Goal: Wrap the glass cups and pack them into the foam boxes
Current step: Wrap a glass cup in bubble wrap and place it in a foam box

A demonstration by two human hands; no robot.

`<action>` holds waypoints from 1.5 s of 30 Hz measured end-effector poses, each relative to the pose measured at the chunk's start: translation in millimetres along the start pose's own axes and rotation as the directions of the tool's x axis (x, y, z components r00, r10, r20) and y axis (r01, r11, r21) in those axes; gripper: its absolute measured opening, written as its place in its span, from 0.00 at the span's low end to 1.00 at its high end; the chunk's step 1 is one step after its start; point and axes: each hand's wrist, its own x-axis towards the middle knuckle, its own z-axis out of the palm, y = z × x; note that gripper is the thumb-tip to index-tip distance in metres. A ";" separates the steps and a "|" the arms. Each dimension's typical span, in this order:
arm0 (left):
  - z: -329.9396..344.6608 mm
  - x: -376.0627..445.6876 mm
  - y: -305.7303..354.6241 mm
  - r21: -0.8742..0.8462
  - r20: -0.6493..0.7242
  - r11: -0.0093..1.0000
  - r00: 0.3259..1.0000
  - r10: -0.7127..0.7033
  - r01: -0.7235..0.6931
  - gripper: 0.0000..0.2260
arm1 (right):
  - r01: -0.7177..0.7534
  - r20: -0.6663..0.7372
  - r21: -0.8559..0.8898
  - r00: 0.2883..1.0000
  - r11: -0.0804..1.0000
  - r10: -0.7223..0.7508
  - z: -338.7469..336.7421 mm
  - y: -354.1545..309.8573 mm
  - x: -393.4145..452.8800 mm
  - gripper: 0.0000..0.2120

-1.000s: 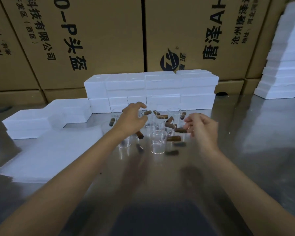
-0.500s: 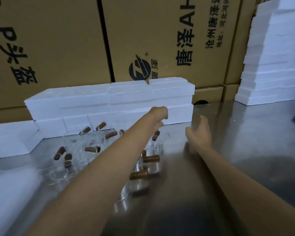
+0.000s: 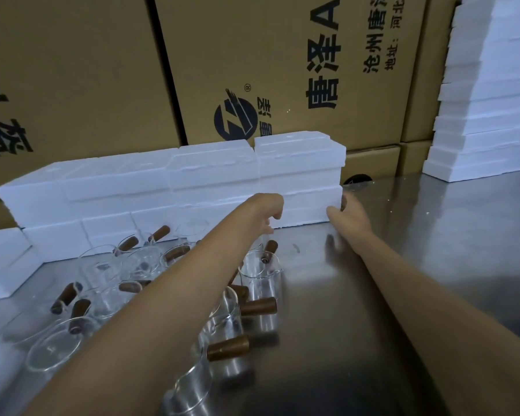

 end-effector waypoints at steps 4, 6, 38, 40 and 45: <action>5.0 -9.1 4.3 -0.036 0.065 0.999 0.998 -0.010 0.012 0.26 | 0.006 -0.044 0.074 0.999 0.997 -0.003 -2.7 3.7 -3.1 0.17; 9.3 -14.8 5.5 -0.065 0.080 0.998 0.997 -0.015 0.020 0.27 | 0.018 -0.052 0.062 0.999 0.998 -0.014 -4.0 4.6 -5.1 0.17; -18.7 -81.7 -14.1 -0.110 -0.009 0.983 0.989 0.146 -0.146 0.40 | -0.094 0.227 0.050 0.971 0.994 0.080 -92.6 7.4 -122.3 0.53; -25.8 -87.3 -18.6 -0.056 0.115 0.982 0.976 0.185 -0.180 0.43 | -0.116 0.283 0.028 0.953 0.993 0.104 -107.2 5.4 -127.7 0.54; -22.7 -93.0 -19.7 -0.041 0.222 0.960 0.935 0.278 -0.276 0.37 | -0.093 0.300 -0.034 0.949 0.995 0.099 -131.8 -18.8 -142.9 0.73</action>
